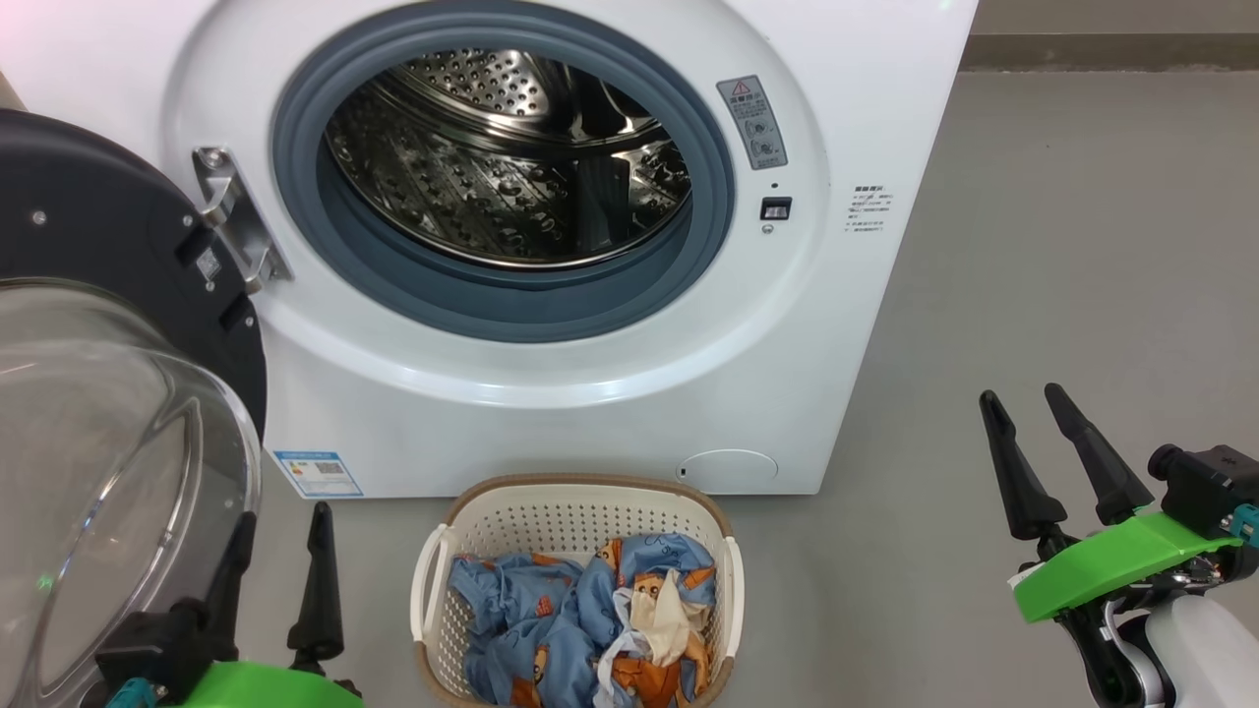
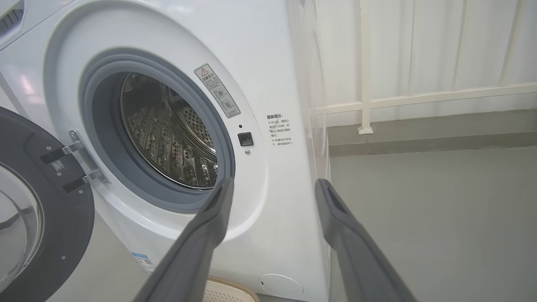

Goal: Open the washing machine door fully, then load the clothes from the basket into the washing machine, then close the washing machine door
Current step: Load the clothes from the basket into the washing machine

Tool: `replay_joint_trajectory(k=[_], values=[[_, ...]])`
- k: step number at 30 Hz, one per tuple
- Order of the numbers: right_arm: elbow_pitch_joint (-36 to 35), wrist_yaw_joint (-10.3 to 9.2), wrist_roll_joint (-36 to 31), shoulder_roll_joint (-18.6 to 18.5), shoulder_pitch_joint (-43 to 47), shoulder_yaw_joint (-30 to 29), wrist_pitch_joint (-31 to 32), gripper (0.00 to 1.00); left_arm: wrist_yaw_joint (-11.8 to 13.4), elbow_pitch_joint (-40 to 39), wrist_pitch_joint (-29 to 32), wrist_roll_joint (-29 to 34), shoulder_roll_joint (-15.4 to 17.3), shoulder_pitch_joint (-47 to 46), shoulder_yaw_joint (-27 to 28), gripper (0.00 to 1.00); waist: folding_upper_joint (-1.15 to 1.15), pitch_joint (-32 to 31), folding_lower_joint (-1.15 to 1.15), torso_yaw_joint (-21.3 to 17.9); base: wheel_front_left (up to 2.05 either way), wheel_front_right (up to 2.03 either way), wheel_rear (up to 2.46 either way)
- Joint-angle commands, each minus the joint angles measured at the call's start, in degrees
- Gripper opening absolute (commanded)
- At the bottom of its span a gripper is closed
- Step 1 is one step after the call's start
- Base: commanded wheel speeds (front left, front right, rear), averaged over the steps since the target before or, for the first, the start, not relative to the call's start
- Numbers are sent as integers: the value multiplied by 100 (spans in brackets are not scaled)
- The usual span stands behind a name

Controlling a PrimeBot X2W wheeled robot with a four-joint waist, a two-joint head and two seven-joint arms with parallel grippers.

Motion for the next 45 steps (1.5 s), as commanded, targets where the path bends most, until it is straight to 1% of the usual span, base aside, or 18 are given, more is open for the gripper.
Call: replay_joint_trajectory(k=[1,14,23,30,37,45], values=[[-118,32,-33,-96,-69,103,-70,100,-27,-69,-79,65,102,-201,238,100,0,-3,0,0,0,0,0],[-120,32,-33,-84,-88,129,-70,100,-66,-47,-79,117,90,-205,264,100,0,27,0,-20,0,0,0],[-141,32,-35,-67,-97,149,-70,100,-83,44,-16,125,109,-284,176,100,0,149,0,-60,0,0,0],[-203,32,-46,-74,-189,141,-70,100,-128,72,17,143,128,-451,96,100,0,447,0,-121,0,0,0],[-278,32,-85,-69,-307,118,-70,100,-213,150,88,148,70,-724,-38,100,0,865,0,-140,0,0,0],[-339,32,-124,-62,-538,80,-70,100,-349,608,161,99,-78,-1160,-194,100,0,1428,0,-176,0,0,0]])
